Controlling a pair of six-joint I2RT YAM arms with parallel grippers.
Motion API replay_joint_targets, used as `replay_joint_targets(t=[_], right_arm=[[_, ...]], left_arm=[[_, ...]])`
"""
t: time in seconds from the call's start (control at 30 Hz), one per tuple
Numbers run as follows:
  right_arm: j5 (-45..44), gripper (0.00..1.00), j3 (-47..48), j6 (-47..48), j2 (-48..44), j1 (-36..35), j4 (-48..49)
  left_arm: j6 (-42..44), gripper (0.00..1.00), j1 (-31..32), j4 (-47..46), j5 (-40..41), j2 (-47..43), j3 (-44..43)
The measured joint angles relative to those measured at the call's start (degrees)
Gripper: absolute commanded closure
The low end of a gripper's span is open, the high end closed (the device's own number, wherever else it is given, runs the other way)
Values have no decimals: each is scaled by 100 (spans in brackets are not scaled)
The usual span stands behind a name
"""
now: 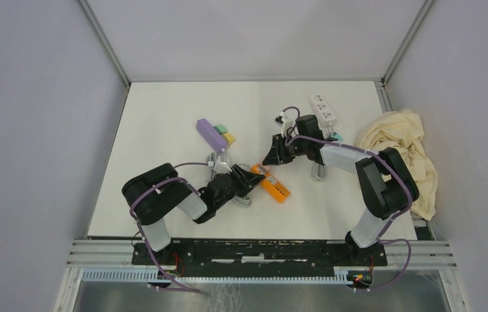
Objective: Pull the plug off the socket
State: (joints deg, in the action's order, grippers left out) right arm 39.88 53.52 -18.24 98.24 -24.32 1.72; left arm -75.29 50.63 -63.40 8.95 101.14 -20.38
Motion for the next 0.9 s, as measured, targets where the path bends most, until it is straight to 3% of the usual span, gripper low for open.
replay_joint_targets(t=[0.37, 0.73, 0.9], right_arm=[[-1213, 100, -20, 256, -433, -450, -328], [-426, 100, -20, 46, -247, -131, -234], [-476, 100, -20, 46, -260, -118, -302]], left_arm=[[9, 97, -15, 81, -103, 46, -105], [9, 97, -31, 61, -162, 50, -92], [9, 97, -31, 76, -160, 50, -90]])
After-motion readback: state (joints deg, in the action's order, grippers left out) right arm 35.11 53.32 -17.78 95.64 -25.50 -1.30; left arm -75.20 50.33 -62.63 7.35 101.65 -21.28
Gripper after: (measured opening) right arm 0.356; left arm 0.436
